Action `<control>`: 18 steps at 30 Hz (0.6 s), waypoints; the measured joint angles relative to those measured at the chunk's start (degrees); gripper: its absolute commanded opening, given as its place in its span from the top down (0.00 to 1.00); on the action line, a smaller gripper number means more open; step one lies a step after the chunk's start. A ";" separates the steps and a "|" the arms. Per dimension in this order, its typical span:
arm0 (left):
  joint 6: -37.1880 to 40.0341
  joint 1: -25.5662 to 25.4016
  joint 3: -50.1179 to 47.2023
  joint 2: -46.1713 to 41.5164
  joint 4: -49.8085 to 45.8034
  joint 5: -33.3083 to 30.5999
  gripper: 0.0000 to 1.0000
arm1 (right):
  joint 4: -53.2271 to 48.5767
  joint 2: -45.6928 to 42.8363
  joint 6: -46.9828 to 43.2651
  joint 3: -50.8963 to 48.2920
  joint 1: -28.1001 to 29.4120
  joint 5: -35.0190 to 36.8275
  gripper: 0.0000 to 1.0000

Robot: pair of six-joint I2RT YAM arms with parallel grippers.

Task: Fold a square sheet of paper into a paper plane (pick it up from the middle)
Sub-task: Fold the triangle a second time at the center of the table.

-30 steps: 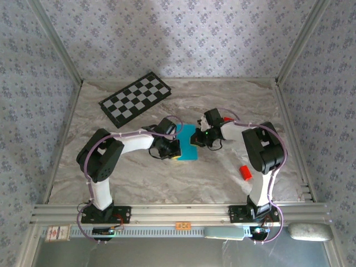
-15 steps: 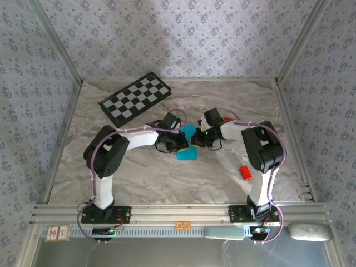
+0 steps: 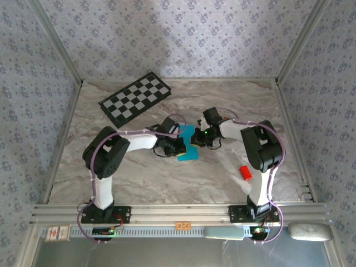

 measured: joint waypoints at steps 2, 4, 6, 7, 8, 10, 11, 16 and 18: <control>0.83 -0.17 -2.23 -2.21 -1.29 0.00 0.90 | -0.28 0.07 -0.02 0.22 0.04 0.02 0.99; 1.53 -0.26 -4.02 -4.22 -3.30 -0.04 0.90 | -0.55 0.07 -0.04 0.42 0.11 0.15 0.99; 2.12 -0.42 -5.09 -6.05 -4.96 -0.42 0.88 | -0.83 0.04 -0.04 0.66 0.26 0.42 0.98; 2.34 -0.48 -5.42 -7.08 -5.88 -0.90 0.86 | -0.96 0.02 -0.04 0.76 0.37 0.50 0.97; 2.40 -0.46 -5.57 -8.17 -6.60 -1.36 0.85 | -1.03 -0.07 -0.04 0.85 0.46 0.57 0.95; 2.49 -0.39 -5.62 -10.14 -6.84 -2.16 0.79 | -1.05 -0.50 0.07 0.85 0.63 1.05 0.92; 2.27 -0.28 -5.62 -11.32 -6.60 -2.60 0.76 | -1.11 -0.92 0.26 0.85 0.72 1.38 0.89; 0.31 0.94 -5.57 -14.56 -1.40 -4.70 0.65 | -0.48 -6.91 2.97 0.81 1.01 2.82 0.68; -0.79 1.20 -5.55 -14.36 1.27 -5.29 0.64 | 0.52 -10.51 4.33 0.42 1.07 4.00 0.61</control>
